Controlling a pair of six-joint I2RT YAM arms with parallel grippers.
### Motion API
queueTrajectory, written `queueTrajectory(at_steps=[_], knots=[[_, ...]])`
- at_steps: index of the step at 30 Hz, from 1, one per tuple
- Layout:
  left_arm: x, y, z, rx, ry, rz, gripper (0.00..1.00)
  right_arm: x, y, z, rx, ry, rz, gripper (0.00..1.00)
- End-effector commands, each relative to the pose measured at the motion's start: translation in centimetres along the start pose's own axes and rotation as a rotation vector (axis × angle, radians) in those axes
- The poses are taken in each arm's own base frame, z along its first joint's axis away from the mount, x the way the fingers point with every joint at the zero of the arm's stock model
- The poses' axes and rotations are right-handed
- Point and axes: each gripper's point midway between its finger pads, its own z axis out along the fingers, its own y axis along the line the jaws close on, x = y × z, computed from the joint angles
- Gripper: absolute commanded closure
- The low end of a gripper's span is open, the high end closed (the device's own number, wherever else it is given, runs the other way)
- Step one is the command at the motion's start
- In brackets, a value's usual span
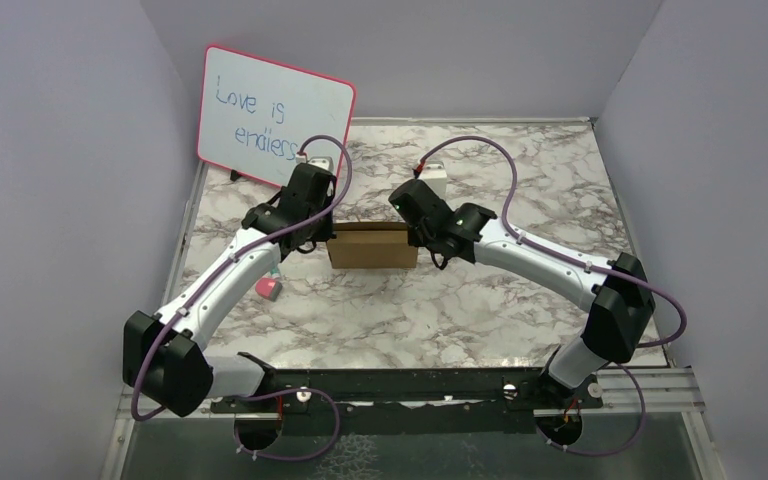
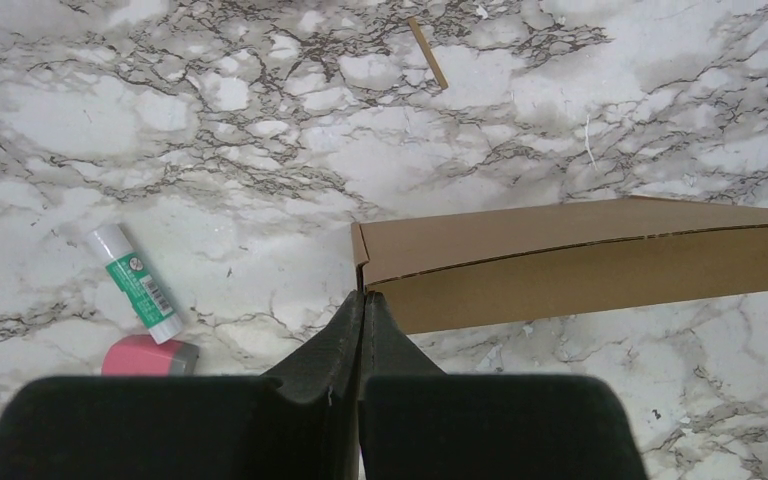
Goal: Fold the paper box
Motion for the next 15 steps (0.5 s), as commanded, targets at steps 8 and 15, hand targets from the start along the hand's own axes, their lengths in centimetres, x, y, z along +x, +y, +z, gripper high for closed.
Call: queueTrajectory(at_steps=[8,15], knots=[[-0.42,0.27,-0.32,-0.023,-0.064,-0.002,1.00,-0.06,0.92,-0.46,-0.031,-0.019,0.019,0.99],[0.29,0.18,-0.08,-0.017,-0.056,-0.024,1.00,-0.13,0.97,-0.47,-0.035,-0.022,0.025,0.99]])
